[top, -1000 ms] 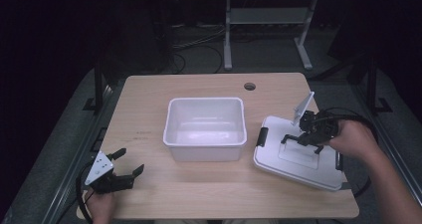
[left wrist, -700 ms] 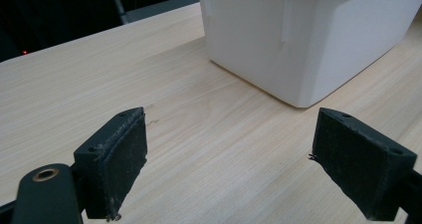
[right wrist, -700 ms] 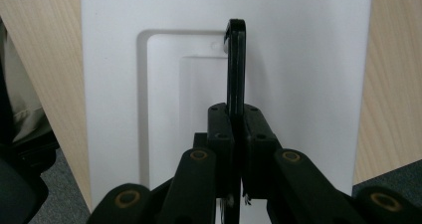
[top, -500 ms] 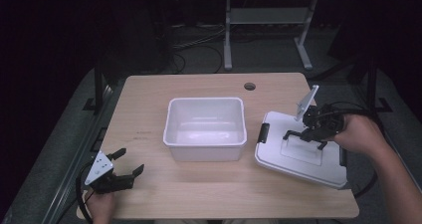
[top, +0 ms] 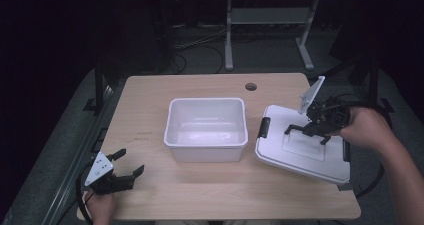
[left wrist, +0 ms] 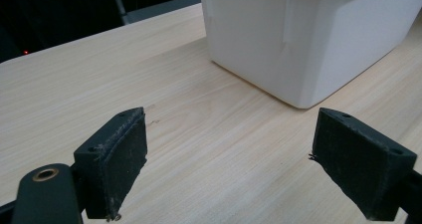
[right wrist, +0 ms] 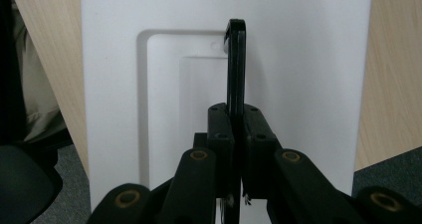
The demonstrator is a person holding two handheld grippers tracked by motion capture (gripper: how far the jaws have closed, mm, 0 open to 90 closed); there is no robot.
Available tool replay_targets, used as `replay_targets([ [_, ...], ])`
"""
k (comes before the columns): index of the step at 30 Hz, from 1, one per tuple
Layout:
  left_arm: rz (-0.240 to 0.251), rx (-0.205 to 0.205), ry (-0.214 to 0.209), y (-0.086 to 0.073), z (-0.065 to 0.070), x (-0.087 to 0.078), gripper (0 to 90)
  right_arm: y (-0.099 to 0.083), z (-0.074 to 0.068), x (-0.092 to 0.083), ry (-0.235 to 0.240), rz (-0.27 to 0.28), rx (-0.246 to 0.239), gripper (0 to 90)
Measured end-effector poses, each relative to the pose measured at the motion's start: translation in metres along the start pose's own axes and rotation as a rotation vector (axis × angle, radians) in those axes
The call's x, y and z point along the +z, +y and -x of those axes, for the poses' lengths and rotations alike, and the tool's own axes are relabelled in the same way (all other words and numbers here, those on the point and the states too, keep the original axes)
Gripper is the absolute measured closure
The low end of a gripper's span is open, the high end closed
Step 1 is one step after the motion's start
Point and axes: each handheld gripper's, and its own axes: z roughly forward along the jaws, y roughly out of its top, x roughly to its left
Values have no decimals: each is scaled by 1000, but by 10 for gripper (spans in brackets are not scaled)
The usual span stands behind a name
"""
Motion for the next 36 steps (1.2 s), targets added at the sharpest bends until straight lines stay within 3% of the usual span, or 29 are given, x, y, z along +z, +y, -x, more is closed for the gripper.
replay_targets([
  [19, 3, -3, 4, 0, -1, -1, 135, 26, -2, -22, 1, -7, -55, 844],
  [36, 5, -4, 4, 0, -1, -1, 135, 59, -3, -24, 27, 14, -112, 845],
])
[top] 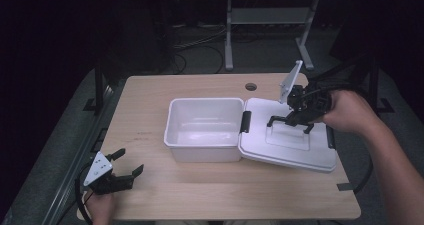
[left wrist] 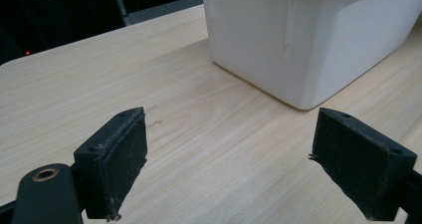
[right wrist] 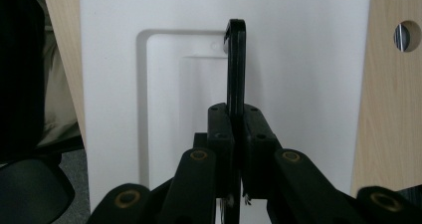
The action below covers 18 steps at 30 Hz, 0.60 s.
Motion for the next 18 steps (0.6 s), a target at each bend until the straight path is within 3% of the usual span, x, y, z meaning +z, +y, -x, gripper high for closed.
replay_targets([
  [18, -1, 3, -6, 0, 0, 1, 135, 37, 5, 6, 10, 3, -61, 845],
])
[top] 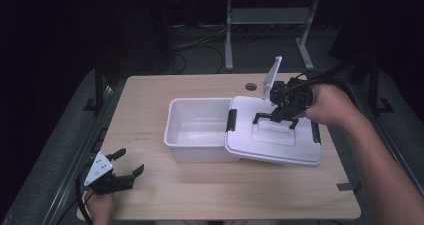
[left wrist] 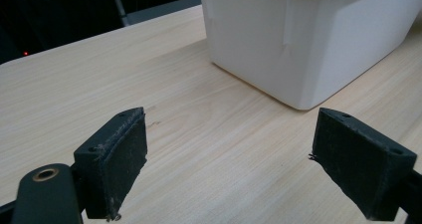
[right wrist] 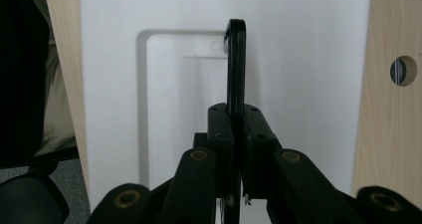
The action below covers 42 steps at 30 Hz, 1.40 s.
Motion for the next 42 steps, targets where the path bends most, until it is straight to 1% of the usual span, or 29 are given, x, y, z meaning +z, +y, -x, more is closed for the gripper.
replay_targets([
  [7, 1, 0, 0, 0, 0, 0, 135, 16, 2, 3, 6, 4, -21, 845],
  [10, 1, -2, 0, 0, -1, 0, 135, 24, 3, 4, 5, 6, -38, 845],
  [16, 3, -8, 0, -1, -1, -1, 135, 36, 5, 6, 5, 5, -46, 845],
  [20, 4, -10, 0, -1, -2, -1, 135, 43, 6, 7, 4, 3, -59, 845],
  [26, 5, -14, 1, -1, -2, -1, 136, 54, 7, 9, 7, 7, -62, 845],
  [28, 5, -14, 0, -1, -2, -1, 135, 58, 7, 10, 8, 9, -76, 845],
  [30, 5, -14, 0, -1, -2, -1, 135, 61, 7, 11, 12, 11, -69, 845],
  [32, 5, -13, 0, -1, -1, -1, 135, 64, 8, 12, 13, 13, -78, 845],
  [35, 5, -13, 0, -1, -1, 0, 135, 69, 9, 14, 12, 9, -82, 845],
  [39, 3, -11, 1, -1, -1, 0, 135, 76, 10, 16, 13, 17, -86, 845],
  [42, 4, -12, 2, -1, -1, -1, 135, 81, 10, 17, 16, 10, -88, 845],
])
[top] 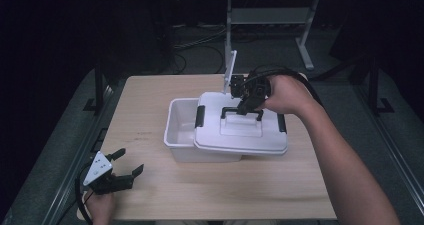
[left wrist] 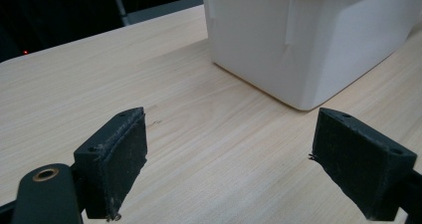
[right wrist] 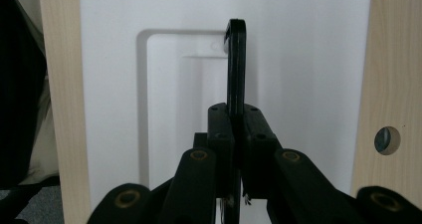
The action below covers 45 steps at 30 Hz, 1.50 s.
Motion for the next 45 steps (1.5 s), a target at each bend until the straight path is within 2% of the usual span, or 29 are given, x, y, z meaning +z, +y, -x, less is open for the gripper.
replay_targets([
  [15, 5, -9, 1, 0, -1, -1, 135, 25, 4, 5, 5, 4, -22, 845],
  [26, 7, -15, 4, -1, -1, -2, 135, 44, 7, 15, 12, 20, -33, 845],
  [32, 6, -13, 6, -2, -1, -3, 135, 59, 9, 18, 10, 9, -47, 845],
  [45, 10, -15, 4, -2, -1, -5, 135, 79, 20, 28, 18, 6, -54, 845],
])
